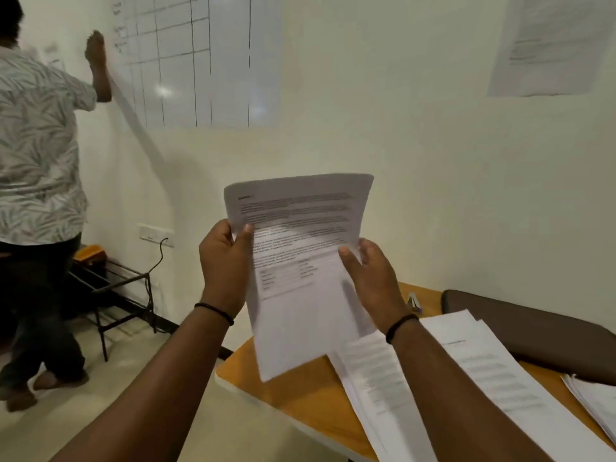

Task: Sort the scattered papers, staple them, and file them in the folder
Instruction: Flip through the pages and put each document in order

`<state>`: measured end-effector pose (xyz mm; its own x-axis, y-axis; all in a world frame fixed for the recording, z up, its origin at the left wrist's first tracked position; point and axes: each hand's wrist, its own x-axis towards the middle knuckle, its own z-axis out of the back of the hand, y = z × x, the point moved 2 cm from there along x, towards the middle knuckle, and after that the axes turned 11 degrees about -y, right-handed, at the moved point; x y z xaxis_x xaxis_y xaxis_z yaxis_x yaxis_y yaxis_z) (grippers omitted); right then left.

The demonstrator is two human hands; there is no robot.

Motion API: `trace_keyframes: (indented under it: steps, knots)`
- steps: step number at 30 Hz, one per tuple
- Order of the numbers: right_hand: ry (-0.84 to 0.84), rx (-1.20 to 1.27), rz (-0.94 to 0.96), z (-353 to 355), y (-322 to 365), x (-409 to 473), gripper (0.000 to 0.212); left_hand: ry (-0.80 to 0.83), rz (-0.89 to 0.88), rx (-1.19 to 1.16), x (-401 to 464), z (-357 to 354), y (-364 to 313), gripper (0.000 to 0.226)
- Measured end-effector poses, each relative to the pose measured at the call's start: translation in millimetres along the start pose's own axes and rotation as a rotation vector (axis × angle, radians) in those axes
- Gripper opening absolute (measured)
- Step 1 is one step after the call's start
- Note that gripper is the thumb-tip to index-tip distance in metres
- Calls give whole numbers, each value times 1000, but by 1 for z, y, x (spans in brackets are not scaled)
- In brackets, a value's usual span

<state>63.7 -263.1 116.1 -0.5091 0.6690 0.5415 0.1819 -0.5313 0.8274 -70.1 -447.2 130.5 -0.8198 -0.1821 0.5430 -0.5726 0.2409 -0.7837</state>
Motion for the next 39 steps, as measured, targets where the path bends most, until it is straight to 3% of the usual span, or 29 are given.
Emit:
trace_keyframes:
  steps: [5,8,11,14,18,20,22,24,26,28,31,34,36,39]
  knots:
    - [-8,160,-136,35,3,4,43,107,245,-47,4,-3,1,18]
    - [62,217,-289,54,-2,-6,31,193,342,-85,-14,-10,4,16]
    - [-14,276,-399,69,-14,-13,34,265,450,-210,-37,-16,19,19]
    - [-110,338,-438,84,-24,-19,35,236,519,-254,-60,-30,31,23]
    - [-249,318,-430,105,-43,-13,48,155,535,-189,-70,-40,38,12]
    - [-449,97,-297,121,-43,-10,35,110,509,-111,-65,-38,45,10]
    - [-713,-255,-35,134,-25,-13,21,97,464,-24,-61,-35,51,16]
    - [-778,-274,227,132,3,-20,14,113,443,0,-59,-36,53,18]
    - [-726,-174,414,125,27,-22,12,134,440,-28,-59,-39,50,16]
    - [-667,-37,464,122,47,-23,8,141,430,-64,-59,-47,46,13]
    - [-440,198,288,124,62,-15,10,200,418,-108,-58,-57,34,11]
    - [-317,123,100,121,35,-8,28,284,524,-196,-61,-62,22,42]
    - [-300,101,-59,116,5,-8,47,396,582,-247,-64,-64,15,36]
    - [-268,177,-261,119,-37,-15,46,592,675,-243,-77,-74,21,16]
